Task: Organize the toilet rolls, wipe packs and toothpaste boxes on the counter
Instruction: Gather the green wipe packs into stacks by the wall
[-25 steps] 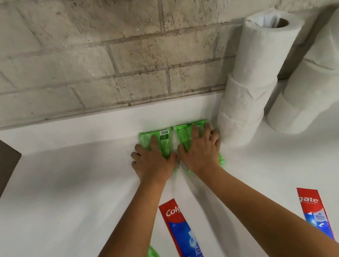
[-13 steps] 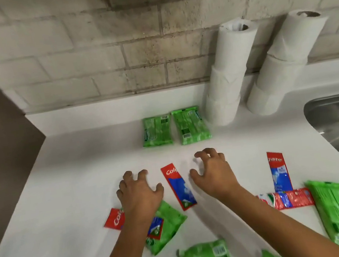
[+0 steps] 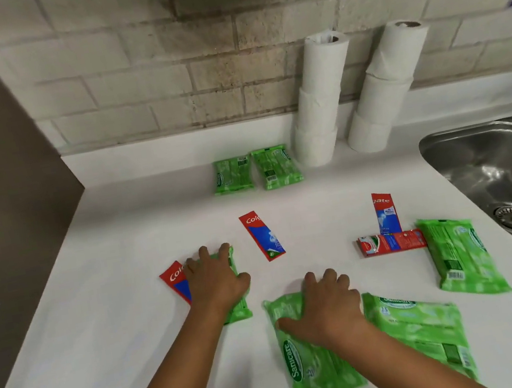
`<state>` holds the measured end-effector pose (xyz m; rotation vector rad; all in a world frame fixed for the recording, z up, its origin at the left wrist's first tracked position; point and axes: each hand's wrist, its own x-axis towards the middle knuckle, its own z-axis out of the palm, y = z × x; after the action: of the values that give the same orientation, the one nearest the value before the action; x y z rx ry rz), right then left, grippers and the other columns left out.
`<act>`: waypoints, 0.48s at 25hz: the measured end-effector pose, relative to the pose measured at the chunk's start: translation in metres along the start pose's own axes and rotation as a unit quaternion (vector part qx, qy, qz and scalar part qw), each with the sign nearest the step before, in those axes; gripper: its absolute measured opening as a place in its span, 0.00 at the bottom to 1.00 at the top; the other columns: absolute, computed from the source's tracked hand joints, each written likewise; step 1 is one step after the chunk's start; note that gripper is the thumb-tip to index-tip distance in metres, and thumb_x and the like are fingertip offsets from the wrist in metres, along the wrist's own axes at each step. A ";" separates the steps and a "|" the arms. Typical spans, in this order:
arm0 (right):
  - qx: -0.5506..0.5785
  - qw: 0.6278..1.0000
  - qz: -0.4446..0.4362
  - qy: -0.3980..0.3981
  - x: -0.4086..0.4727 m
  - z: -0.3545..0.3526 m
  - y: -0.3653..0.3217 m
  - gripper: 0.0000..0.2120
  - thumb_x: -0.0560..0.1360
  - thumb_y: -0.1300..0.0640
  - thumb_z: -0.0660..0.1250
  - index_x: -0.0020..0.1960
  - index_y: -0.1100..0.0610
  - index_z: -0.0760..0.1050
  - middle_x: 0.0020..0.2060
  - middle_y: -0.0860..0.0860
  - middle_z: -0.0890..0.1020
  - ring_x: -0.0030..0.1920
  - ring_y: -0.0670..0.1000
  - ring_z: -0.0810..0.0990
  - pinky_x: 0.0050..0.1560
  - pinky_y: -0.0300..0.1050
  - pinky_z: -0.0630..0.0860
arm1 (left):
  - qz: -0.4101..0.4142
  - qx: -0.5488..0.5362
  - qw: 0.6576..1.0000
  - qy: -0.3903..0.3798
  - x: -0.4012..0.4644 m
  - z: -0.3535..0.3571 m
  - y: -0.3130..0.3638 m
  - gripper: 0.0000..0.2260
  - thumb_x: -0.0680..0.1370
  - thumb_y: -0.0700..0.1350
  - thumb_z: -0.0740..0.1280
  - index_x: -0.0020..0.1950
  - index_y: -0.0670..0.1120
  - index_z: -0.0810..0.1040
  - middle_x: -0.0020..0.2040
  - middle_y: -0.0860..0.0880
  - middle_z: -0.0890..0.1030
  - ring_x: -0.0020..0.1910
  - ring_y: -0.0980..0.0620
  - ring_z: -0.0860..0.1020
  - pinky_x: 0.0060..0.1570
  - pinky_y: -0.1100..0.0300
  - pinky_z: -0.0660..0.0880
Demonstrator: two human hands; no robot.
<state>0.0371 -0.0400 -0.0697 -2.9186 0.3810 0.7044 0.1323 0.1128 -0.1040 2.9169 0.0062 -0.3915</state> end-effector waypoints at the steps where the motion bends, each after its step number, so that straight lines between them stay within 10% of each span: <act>1: 0.002 1.000 0.002 -0.027 -0.005 0.007 -0.003 0.48 0.63 0.28 0.63 0.72 0.57 0.55 0.65 0.58 0.64 0.65 0.59 0.65 0.58 0.53 0.71 | -0.013 0.001 1.000 -0.006 -0.006 0.002 -0.001 0.33 0.72 0.58 0.63 0.75 0.54 0.56 0.74 0.39 0.57 0.71 0.32 0.58 0.72 0.43 0.56; 4: 0.007 0.998 0.008 -0.066 -0.012 0.021 -0.009 0.55 0.62 0.32 0.68 0.76 0.52 0.42 0.69 0.61 0.55 0.68 0.60 0.60 0.60 0.54 0.73 | -0.033 -0.009 0.999 -0.030 -0.018 0.006 -0.010 0.34 0.73 0.61 0.61 0.76 0.58 0.51 0.76 0.39 0.51 0.72 0.30 0.55 0.73 0.41 0.53; 12: 0.122 0.991 -0.024 0.059 0.005 0.018 -0.012 0.42 0.67 0.51 0.68 0.73 0.60 0.50 0.63 0.56 0.65 0.64 0.57 0.65 0.60 0.51 0.69 | -0.044 0.000 0.999 -0.015 -0.020 -0.005 -0.008 0.35 0.71 0.58 0.65 0.75 0.53 0.56 0.72 0.39 0.61 0.68 0.37 0.65 0.70 0.46 0.60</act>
<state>0.0373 -0.0261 -0.0877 -2.7337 0.3768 0.4457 0.1142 0.1219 -0.0956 2.9175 0.1310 -0.4480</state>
